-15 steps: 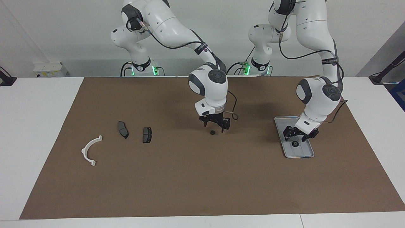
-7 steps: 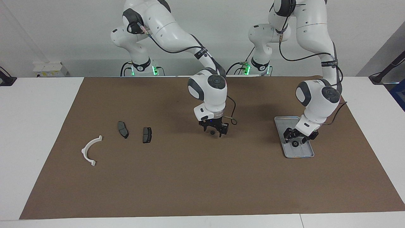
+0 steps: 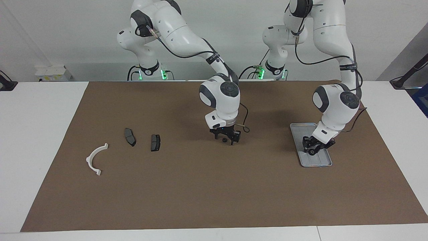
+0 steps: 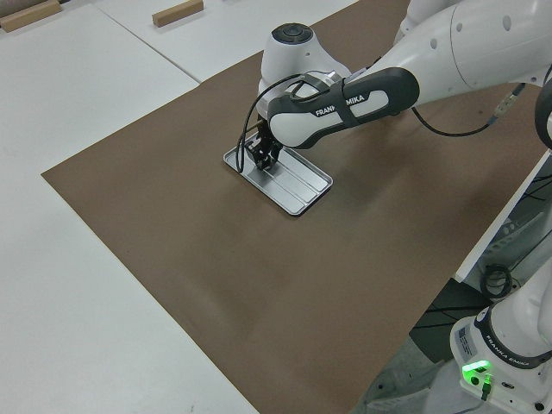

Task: Place bearing gear from tray to pile

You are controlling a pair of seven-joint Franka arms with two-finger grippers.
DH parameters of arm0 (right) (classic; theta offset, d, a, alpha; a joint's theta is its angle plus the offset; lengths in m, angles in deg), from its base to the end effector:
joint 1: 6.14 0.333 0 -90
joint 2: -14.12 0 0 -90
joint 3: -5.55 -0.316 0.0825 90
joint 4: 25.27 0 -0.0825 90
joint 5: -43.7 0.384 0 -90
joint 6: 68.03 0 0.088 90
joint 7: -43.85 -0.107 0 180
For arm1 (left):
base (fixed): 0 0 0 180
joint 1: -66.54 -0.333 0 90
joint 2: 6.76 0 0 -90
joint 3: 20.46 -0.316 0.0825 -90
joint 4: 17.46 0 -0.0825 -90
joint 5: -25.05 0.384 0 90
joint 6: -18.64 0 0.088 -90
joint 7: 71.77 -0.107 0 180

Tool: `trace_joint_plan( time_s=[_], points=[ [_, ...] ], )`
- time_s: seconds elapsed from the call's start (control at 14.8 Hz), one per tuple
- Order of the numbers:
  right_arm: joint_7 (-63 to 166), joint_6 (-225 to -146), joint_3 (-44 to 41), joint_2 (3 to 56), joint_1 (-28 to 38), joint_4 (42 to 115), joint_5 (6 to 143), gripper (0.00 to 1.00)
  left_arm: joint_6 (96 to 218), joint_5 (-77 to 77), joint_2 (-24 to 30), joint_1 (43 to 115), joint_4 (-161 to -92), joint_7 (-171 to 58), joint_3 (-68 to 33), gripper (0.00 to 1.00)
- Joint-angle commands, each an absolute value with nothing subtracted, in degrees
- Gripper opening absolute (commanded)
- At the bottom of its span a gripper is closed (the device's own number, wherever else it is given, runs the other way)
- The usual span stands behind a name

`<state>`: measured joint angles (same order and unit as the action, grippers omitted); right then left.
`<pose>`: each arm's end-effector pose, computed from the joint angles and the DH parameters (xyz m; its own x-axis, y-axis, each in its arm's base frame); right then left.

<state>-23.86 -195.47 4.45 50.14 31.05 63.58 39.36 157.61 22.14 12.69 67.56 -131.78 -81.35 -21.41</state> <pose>0.5581 0.4349 0.2854 0.8882 -0.4550 0.0637 -0.4546 -0.8905 -0.0214 0.6147 -0.0013 0.2989 0.9869 -0.1311 0.0941 -0.1331 -0.9910 0.0157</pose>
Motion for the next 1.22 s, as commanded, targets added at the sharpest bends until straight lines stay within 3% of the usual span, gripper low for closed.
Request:
trace_joint_plan(
  time_s=[0.0, 0.41, 0.61, 0.88, 1.15],
  points=[
    [-23.5, -196.7, 4.1, 49.9, 30.8, 64.5, 38.4, 0.86, 158.8, 23.3, 12.6, 67.5, -132.4, -81.6, -21.7, 0.17],
    [-23.5, -196.2, 4.0, 49.8, 30.7, 64.5, 38.6, 0.39, 156.6, 23.3, 12.5, 67.2, -130.8, -81.8, -21.8, 0.17],
    [-23.4, -196.1, 4.0, 49.8, 30.7, 64.5, 38.9, 0.01, 150.1, 23.4, 12.3, 66.9, -126.6, -82.1, -21.9, 0.17],
    [-22.9, -195.9, 4.0, 49.8, 30.7, 64.4, 39.1, 0.00, 142.6, 24.1, 12.1, 65.4, -120.8, -82.8, -21.9, 0.17],
    [-21.9, -191.6, 4.1, 49.4, 30.5, 62.6, 38.6, 0.00, 140.5, 24.0, 11.3, 65.6, -119.7, -82.5, -21.8, 0.17]
  ],
)
